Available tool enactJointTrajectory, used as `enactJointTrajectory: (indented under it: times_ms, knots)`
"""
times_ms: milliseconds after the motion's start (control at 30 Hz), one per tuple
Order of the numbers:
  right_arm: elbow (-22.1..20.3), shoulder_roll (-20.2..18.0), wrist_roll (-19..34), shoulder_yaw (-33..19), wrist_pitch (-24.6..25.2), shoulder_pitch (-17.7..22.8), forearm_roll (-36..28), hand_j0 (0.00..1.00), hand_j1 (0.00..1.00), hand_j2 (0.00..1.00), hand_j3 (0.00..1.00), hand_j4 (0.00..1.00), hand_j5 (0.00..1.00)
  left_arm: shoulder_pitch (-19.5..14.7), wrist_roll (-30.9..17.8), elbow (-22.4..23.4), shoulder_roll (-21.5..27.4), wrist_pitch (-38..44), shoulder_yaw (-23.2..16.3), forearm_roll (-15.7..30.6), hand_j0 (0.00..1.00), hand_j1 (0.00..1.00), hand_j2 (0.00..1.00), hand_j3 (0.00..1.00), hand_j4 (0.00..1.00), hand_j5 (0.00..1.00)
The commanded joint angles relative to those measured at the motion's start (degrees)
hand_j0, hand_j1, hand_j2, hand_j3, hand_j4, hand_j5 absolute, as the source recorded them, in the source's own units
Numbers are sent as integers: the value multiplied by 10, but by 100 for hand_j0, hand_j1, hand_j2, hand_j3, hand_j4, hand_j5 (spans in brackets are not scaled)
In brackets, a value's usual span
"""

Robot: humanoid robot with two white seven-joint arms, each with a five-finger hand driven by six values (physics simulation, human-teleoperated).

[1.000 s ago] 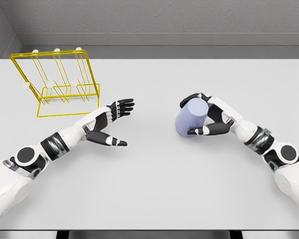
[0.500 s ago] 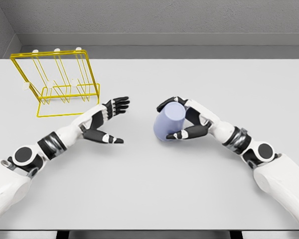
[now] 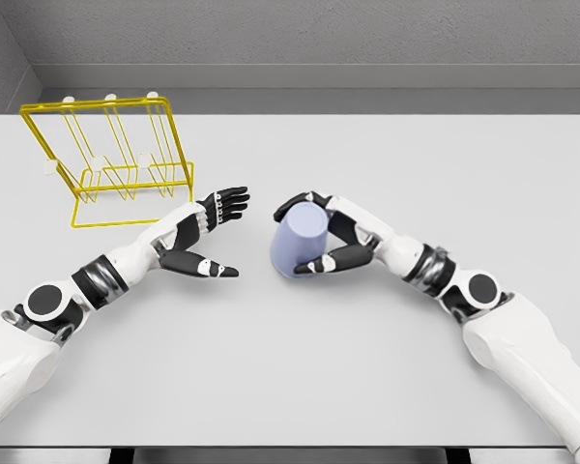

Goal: Place the cup on the cup holder with both arms

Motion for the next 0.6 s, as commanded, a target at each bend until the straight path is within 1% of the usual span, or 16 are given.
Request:
enactJointTrajectory:
  times_ms: [0, 267, 367, 433, 533, 567]
  knots:
    - [9, 13, 0, 0, 3, 0, 2, 58, 58, 58, 58, 58, 58, 0, 0, 0, 0, 0, 0, 3, 100, 100, 100, 100, 100, 100]
    - [27, 20, 0, 5, 2, 0, 2, 60, 60, 60, 60, 60, 60, 0, 1, 11, 0, 2, 1, 7, 100, 100, 100, 100, 100, 100]
    - [29, 23, 0, 5, 2, 0, 2, 66, 66, 66, 66, 66, 66, 0, 1, 12, -2, 2, 1, 5, 100, 100, 100, 100, 100, 100]
    - [29, 24, 0, 5, 3, 0, 2, 71, 71, 71, 71, 71, 71, 0, 1, 12, -2, 2, 1, 4, 100, 100, 100, 100, 100, 100]
    - [30, 24, 0, 5, 2, -1, 2, 74, 74, 74, 74, 74, 74, 0, 1, 12, -2, 2, 1, 4, 100, 100, 100, 100, 100, 100]
    - [31, 24, 0, 5, 3, -1, 2, 76, 76, 76, 76, 76, 76, 0, 1, 12, -2, 2, 1, 3, 100, 100, 100, 100, 100, 100]
